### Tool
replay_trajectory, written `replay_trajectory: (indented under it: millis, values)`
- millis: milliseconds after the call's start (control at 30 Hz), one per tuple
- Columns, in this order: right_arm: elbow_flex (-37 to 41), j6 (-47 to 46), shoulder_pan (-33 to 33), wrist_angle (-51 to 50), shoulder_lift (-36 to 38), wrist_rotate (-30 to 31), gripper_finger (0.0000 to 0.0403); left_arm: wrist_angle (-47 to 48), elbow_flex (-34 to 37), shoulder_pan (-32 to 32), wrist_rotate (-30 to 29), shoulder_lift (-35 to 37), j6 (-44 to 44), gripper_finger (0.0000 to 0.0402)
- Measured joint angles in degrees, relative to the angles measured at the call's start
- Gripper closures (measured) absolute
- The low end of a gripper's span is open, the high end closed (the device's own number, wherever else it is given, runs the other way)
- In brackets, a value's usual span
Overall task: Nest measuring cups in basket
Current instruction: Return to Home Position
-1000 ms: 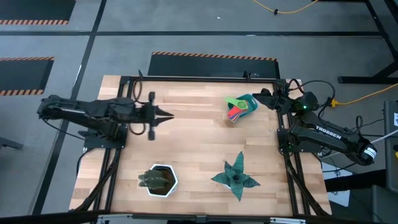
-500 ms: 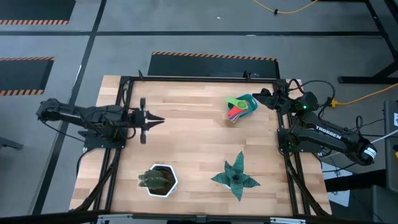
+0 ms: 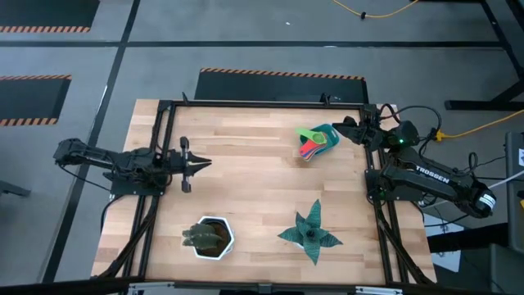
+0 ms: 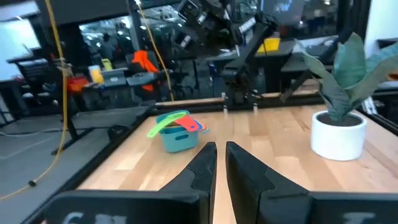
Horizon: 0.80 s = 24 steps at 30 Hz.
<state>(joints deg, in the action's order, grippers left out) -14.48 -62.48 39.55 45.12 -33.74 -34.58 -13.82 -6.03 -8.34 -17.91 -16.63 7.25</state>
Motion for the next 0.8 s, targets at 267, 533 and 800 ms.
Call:
replay_trajectory:
  millis: [267,533,800]
  values:
    - [0.0,0.0,0.0,0.0,0.0,0.0,0.0230,-0.3,5.1,3.1,-3.2,10.6,0.9,0.0374]
    - [0.0,0.0,0.0,-0.1,0.0,0.0,0.0230,4.6,5.6,6.4,-0.8,16.5,0.7,0.0374]
    - [0.0,0.0,0.0,0.0,0.0,-0.1,0.0230,4.9,5.6,9.5,-1.7,16.5,0.5,0.0374]
